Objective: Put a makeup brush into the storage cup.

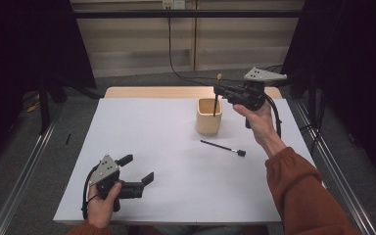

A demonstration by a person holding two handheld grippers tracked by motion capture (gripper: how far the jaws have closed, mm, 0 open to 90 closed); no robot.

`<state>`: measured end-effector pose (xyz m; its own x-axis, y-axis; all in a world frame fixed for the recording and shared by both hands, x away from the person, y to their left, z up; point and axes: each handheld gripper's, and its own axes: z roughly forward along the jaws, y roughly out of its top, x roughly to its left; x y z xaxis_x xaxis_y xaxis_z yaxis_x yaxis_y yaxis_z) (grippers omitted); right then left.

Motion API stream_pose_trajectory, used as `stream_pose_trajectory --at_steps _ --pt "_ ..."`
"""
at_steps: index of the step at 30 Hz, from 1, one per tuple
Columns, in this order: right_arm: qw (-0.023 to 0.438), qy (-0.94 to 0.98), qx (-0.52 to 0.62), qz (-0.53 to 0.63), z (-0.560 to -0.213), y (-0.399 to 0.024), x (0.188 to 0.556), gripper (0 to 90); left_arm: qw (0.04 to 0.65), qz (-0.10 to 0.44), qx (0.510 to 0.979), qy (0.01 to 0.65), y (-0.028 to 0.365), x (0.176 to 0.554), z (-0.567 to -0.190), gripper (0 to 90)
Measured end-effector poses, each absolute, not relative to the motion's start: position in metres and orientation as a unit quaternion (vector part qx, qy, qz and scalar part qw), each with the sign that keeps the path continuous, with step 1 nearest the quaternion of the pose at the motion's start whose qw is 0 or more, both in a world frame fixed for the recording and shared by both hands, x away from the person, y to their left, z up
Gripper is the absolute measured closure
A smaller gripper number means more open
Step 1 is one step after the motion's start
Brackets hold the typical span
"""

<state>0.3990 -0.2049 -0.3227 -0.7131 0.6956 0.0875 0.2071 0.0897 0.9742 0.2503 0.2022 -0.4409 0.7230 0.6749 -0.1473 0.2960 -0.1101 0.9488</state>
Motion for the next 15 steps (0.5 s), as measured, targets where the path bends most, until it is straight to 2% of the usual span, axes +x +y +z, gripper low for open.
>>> stream_pose_trajectory --at_steps 15 --pt "0.211 0.707 0.330 0.589 -0.318 -0.200 0.426 83.5 0.574 0.168 0.728 0.335 0.203 0.251 -0.440 1.6"
